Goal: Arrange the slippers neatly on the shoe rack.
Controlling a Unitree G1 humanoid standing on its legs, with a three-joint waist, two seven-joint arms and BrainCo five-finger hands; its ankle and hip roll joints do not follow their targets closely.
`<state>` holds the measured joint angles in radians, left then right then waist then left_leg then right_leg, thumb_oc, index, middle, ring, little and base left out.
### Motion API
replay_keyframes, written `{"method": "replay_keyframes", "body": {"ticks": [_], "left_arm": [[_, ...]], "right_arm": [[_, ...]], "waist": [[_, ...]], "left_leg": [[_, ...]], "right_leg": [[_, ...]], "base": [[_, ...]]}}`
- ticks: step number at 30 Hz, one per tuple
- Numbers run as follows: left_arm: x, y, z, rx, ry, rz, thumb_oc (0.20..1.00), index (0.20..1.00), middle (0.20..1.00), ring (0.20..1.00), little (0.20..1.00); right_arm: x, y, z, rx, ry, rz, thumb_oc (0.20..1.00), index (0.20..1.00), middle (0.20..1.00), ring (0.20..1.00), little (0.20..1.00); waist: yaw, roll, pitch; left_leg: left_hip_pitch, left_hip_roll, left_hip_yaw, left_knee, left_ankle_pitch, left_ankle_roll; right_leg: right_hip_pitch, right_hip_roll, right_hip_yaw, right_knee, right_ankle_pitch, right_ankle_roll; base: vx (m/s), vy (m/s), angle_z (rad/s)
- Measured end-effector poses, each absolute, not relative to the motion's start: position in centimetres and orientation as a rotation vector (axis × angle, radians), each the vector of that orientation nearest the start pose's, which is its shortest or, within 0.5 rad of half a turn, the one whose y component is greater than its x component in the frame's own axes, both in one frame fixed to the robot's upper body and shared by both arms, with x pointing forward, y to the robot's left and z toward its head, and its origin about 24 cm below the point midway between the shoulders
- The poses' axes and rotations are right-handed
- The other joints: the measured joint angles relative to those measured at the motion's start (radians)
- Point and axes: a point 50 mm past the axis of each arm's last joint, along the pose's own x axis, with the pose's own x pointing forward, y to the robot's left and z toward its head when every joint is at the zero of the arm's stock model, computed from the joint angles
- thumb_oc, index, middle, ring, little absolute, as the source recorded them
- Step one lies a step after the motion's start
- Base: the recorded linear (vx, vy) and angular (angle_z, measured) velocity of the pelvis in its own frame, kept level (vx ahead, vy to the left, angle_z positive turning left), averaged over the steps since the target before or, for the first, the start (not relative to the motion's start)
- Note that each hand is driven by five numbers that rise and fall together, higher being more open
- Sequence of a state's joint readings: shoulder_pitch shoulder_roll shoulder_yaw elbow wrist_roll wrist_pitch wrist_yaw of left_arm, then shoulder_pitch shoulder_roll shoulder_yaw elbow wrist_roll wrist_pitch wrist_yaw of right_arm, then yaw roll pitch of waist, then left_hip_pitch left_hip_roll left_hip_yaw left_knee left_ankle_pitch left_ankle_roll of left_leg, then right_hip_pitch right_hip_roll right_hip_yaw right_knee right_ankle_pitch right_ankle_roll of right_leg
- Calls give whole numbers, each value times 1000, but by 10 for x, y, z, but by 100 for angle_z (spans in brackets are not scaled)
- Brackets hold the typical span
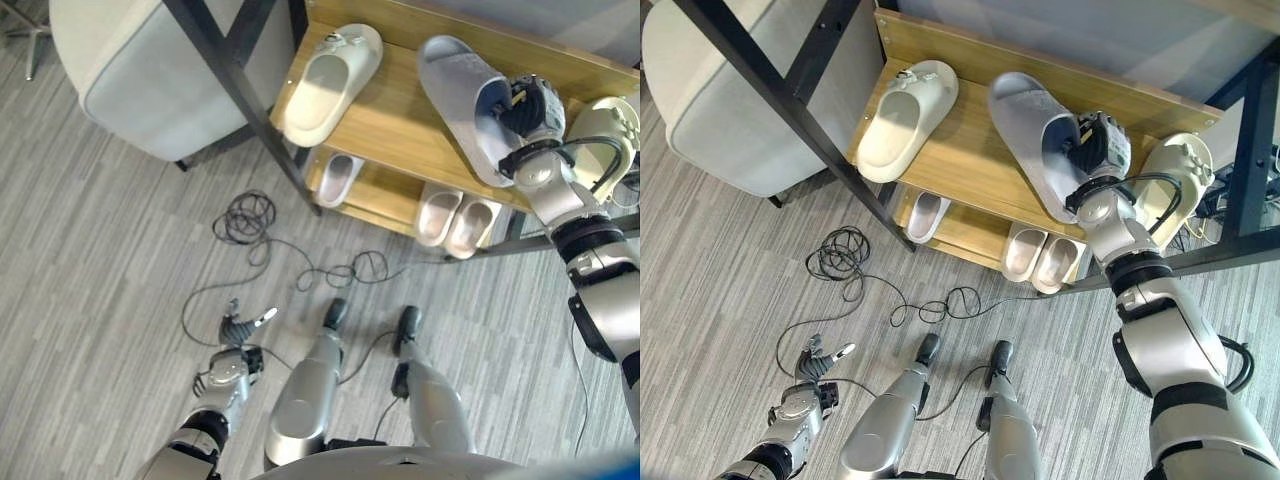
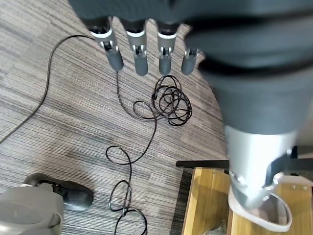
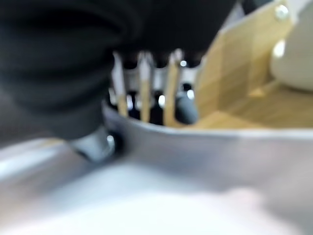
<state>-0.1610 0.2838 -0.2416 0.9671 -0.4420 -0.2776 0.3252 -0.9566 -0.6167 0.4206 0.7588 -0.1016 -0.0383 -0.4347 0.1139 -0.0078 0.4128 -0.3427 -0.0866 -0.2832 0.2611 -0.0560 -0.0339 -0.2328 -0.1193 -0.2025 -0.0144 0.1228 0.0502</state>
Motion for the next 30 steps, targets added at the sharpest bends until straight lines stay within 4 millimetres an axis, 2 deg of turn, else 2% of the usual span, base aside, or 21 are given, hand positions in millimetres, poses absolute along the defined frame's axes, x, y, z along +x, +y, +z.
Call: {"method": "replay_keyframes", "body": {"ticks": [6,11,17,22,27,30], "left_arm": [[218,233,-90,83,550,413,1000,1000,1000,1000,1000],[219,233,-90,81,562,416,1000,1000,1000,1000,1000],[216,239,-90,58,566,452,1000,1000,1000,1000,1000],[215,241,-89,24,558,487,1000,1000,1000,1000,1000],[218,249,-80,-7,501,553,1000,1000,1000,1000,1000],[217,261,-72,-4,458,619,1000,1000,1000,1000,1000]], "right_arm": [[386,-202,189,-687,-364,-289,200,200,200,200,200],[377,-188,164,-619,-331,-234,200,200,200,200,200],[353,-176,132,-513,-303,-172,200,200,200,200,200],[319,-169,107,-449,-302,-88,200,200,200,200,200],[302,-167,94,-429,-277,-27,200,200,200,200,200],[293,-168,84,-422,-249,6,200,200,200,200,200]], "waist": [[-15,-16,9],[-20,-32,14],[-40,-44,16],[-58,-49,14],[-82,-71,-2],[-74,-82,-14]], "left_leg": [[18,2,14,5,0,0],[20,3,31,20,-8,11],[28,-2,46,26,-11,20],[60,-1,49,21,-16,28],[70,2,54,20,-20,31],[79,3,55,18,-22,33]], "right_leg": [[3,2,19,23,-2,-1],[2,1,38,35,-6,3],[2,-6,52,50,-4,6],[30,-7,54,50,-6,9],[35,-5,61,50,-9,7],[41,-8,66,50,-10,8]], "base": [[-4,-21,-7],[-4,-5,-10],[2,-3,-5],[0,0,0],[12,-8,-3],[32,-21,-6]]}}
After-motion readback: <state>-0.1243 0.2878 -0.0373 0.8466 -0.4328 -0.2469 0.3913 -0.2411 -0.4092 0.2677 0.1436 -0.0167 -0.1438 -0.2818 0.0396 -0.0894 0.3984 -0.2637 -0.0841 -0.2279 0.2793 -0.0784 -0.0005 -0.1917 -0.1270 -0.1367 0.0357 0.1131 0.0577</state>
